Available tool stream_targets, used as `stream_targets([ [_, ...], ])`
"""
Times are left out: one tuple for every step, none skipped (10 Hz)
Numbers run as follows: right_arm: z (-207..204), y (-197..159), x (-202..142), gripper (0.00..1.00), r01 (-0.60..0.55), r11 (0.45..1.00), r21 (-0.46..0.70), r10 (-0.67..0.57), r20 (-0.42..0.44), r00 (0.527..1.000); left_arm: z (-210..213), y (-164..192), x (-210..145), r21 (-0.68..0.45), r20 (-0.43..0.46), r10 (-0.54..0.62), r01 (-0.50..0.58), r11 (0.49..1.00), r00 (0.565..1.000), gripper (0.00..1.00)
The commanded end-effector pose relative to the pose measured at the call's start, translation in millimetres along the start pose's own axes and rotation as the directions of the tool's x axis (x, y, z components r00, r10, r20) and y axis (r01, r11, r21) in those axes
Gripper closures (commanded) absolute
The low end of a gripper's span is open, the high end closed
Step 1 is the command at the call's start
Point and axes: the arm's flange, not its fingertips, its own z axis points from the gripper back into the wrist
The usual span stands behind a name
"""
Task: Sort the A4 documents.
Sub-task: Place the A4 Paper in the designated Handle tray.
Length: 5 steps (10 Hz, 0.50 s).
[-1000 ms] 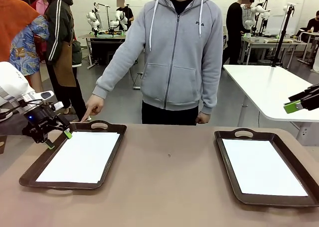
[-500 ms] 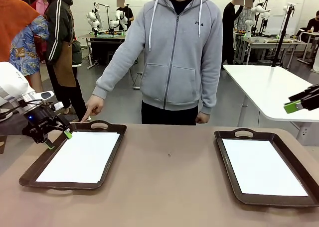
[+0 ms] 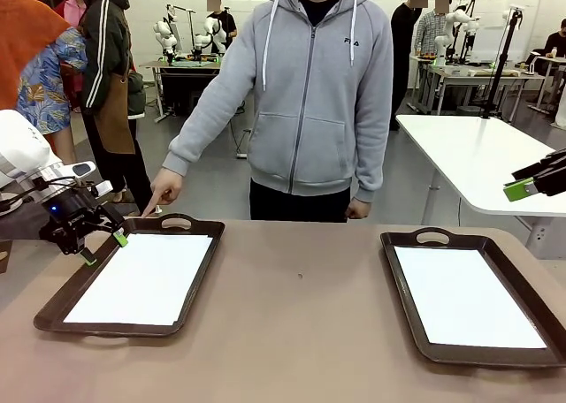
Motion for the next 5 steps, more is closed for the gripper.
stream_targets([
  [-1.2,-0.1,-0.7,0.0,-0.001,1.0,0.005,0.001,0.005,1.0,-0.2,0.3,-0.9,0.017,-0.011,-0.008,0.008,1.0,1.0,0.0],
  [-1.2,-0.1,-0.7,0.0,-0.001,1.0,0.005,0.001,0.005,1.0,-0.2,0.3,-0.9,0.017,-0.011,-0.008,0.008,1.0,1.0,0.0],
  [-1.2,-0.1,-0.7,0.0,-0.001,1.0,0.005,0.001,0.005,1.0,-0.2,0.3,-0.9,0.017,-0.011,-0.008,0.008,1.0,1.0,0.0],
  [-1.2,-0.1,-0.7,0.0,-0.001,1.0,0.005,0.001,0.005,1.0,-0.2,0.3,-0.9,0.017,-0.011,-0.008,0.008,1.0,1.0,0.0],
  [-1.2,-0.1,-0.7,0.0,-0.001,1.0,0.005,0.001,0.005,1.0,-0.2,0.3,-0.9,0.017,-0.011,-0.008,0.008,1.0,1.0,0.0],
])
